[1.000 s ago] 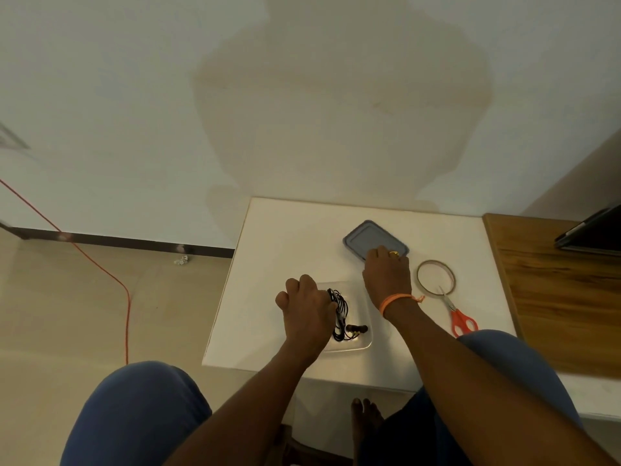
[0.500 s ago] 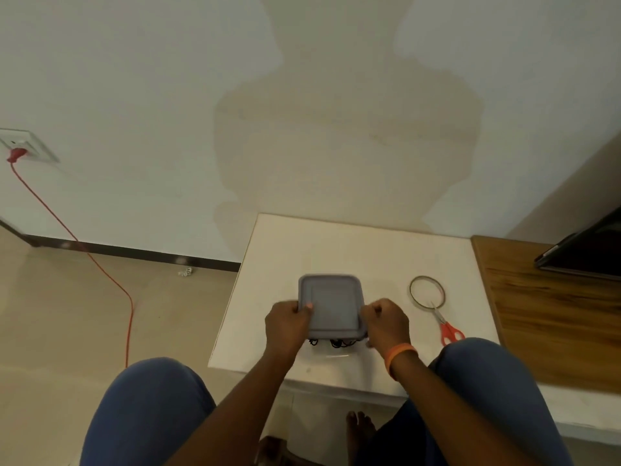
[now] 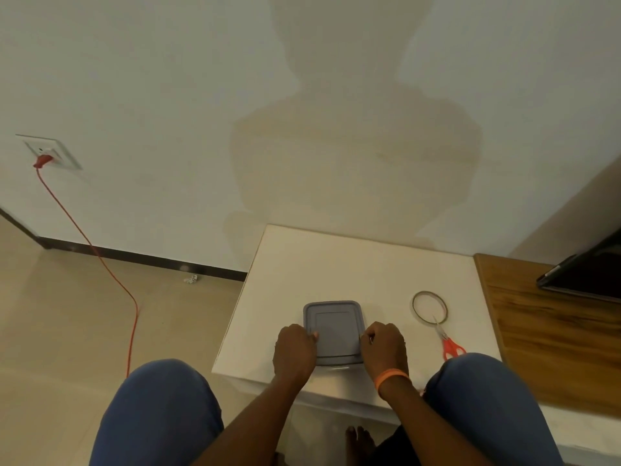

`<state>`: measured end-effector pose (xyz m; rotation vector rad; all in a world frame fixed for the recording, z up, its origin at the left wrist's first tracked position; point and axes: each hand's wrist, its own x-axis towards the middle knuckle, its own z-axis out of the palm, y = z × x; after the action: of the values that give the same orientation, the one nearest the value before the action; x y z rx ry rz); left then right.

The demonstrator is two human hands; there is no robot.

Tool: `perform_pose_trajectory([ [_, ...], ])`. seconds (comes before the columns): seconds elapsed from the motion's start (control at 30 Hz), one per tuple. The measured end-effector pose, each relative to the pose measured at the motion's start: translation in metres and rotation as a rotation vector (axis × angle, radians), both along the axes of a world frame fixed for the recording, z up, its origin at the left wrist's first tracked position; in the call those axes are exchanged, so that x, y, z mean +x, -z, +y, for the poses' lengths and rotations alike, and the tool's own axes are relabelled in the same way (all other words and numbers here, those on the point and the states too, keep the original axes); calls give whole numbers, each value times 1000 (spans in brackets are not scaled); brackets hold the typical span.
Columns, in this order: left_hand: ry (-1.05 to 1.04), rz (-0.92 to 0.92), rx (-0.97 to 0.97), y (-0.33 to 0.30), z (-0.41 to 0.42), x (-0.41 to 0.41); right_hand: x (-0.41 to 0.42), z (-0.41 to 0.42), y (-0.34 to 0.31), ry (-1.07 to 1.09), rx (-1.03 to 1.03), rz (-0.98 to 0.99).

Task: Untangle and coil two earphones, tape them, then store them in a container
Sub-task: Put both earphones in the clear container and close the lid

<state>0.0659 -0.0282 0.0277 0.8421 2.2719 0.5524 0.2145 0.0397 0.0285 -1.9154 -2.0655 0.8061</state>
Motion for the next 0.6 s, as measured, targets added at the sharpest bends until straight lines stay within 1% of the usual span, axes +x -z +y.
perform_pose_trajectory([
  [0.13, 55, -31, -24, 2, 1, 3, 0, 1, 4, 50, -41, 41],
  [0.27, 20, -65, -31, 2, 1, 6, 1, 4, 8, 52, -70, 41],
  [0.37, -100, -170, -19, 3, 1, 5, 1, 5, 9, 89, -99, 60],
  [0.43, -160, -229, -43, 1, -1, 4, 2, 5, 11, 84, -103, 56],
  [0.53, -265, -320, -23, 2, -1, 2, 3, 9, 13, 78, -117, 34],
  [0.6, -291, -330, -12, 4, 0, 1, 5, 11, 14, 77, -141, 28],
])
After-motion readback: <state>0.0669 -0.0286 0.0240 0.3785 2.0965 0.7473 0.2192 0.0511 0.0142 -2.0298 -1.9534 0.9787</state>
